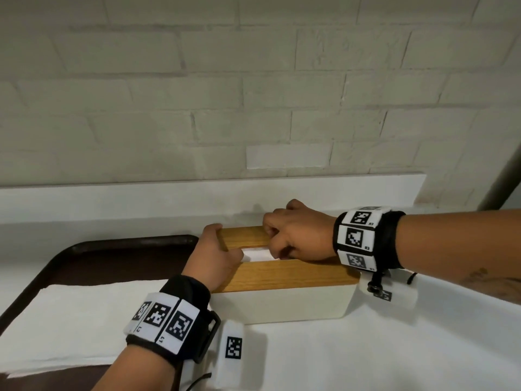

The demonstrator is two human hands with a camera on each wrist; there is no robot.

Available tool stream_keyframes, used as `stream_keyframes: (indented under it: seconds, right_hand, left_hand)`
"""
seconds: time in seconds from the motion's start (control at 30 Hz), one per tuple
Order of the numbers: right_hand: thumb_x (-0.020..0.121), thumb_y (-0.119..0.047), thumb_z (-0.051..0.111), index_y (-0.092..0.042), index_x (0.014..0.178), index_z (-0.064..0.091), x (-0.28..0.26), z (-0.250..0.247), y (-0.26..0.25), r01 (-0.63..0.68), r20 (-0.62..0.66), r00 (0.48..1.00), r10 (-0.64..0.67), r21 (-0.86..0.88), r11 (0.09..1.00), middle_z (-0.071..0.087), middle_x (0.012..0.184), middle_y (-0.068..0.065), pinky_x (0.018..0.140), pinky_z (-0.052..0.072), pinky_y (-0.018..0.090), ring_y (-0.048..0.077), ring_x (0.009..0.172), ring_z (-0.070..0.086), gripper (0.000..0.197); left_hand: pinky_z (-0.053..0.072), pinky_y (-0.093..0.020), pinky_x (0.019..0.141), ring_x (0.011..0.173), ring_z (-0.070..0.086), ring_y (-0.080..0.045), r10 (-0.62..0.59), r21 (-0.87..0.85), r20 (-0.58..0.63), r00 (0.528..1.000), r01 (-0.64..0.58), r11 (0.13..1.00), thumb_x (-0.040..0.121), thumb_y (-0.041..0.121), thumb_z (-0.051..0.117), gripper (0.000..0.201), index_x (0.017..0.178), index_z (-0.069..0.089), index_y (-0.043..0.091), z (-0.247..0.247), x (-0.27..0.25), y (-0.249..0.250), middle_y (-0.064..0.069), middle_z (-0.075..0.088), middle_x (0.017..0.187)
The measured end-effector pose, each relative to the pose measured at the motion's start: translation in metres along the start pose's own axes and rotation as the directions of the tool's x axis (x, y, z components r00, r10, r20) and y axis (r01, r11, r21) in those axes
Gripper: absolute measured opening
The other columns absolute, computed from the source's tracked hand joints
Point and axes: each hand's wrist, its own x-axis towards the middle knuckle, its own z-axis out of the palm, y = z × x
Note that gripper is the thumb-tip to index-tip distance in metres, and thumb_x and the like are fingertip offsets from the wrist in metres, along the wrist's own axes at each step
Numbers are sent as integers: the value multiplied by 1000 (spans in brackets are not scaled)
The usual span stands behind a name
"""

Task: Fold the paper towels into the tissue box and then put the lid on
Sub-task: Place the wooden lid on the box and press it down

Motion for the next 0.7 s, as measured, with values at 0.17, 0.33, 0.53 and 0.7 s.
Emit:
stream_keyframes:
  seconds: [0.17,0.33,0.53,0.7]
  right_hand:
    - [87,-22,60,-22,87,72,-8,0,-6,-36,-60,997,39,43,998,53,114,4,89,25,35,18,101,52,13]
    - [79,-20,55,-16,74,67,-10,1,-10,7,-148,989,-18,-71,997,62,95,7,72,38,35,20,72,61,14]
    - [85,-13,58,-8,98,65,-4,-4,-10,-30,-85,996,22,-100,995,60,102,12,70,46,36,27,83,61,15]
    - [91,-15,52,-20,119,62,-5,-12,-4,-82,-20,996,83,66,994,52,118,6,86,44,35,24,95,56,30]
  left_hand:
    - [42,-24,66,91,54,-20,-10,-6,4,1000,10,1000,83,18,62,69,141,25,15,0,-1,1,-5,50,112]
    - [41,-19,59,84,54,-16,-7,-35,-1,1000,7,999,82,16,64,70,141,25,13,0,-2,1,-4,52,106]
    - [39,-17,59,87,52,-16,-1,-19,-2,1000,1,1000,82,17,64,71,141,25,13,-1,-2,2,-3,49,109]
    - [41,-25,74,95,53,-20,-2,-32,-3,1000,2,999,81,17,66,73,141,25,14,-1,-2,1,-4,49,112]
